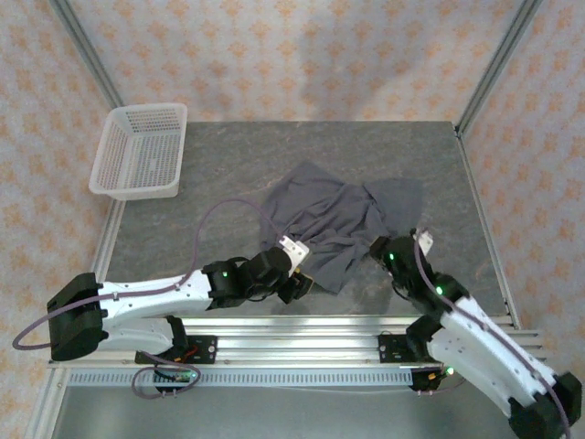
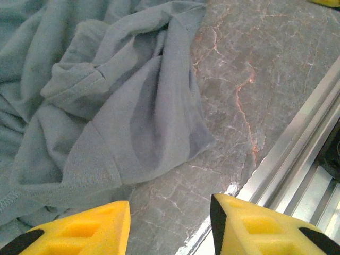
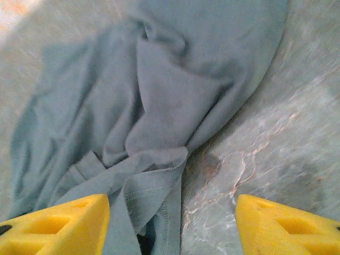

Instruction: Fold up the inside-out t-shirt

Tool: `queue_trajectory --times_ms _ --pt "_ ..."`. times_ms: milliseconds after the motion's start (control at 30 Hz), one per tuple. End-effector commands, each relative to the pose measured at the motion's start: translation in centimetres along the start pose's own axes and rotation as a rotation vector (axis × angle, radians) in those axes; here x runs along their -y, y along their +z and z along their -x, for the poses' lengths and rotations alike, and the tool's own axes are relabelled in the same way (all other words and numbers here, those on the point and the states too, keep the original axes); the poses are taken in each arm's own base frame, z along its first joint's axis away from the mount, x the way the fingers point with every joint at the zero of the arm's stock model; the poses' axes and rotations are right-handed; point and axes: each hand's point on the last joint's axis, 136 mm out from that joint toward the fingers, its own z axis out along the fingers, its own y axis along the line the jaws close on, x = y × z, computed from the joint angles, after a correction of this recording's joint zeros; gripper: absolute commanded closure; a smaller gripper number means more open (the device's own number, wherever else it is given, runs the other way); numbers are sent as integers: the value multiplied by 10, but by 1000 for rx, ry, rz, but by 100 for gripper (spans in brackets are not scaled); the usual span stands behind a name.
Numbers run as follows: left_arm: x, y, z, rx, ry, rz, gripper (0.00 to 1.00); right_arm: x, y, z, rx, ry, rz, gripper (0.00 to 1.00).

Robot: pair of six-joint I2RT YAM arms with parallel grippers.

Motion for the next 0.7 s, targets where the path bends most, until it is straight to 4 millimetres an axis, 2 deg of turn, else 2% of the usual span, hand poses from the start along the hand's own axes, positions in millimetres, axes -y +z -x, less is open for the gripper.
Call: queue_trajectory --times_ms 0,100,233,333,400,500,567,600,667 --pt "3 -1 18 53 -17 5 55 -26 20 -25 -246 -17 83 36" --pt "4 -1 17 60 -34 -7 55 -16 41 -16 -272 20 55 35" --pt "-2 -6 14 60 -35 18 55 -13 58 -21 -359 90 68 38" --pt "-6 -6 13 62 -31 37 55 -25 65 -18 -343 127 138 55" --pt "-6 -5 14 56 -29 41 55 -25 69 -13 -316 141 134 62" --pt "-4 -2 13 46 -29 36 55 -22 72 -9 -305 144 102 87" --pt "-3 0 12 38 -28 35 55 -25 71 -10 -320 148 117 97" --pt "-3 1 12 38 -29 37 55 -27 70 -11 -328 149 124 100" --pt "-5 2 13 39 -29 46 55 -37 63 -8 -326 144 170 100"
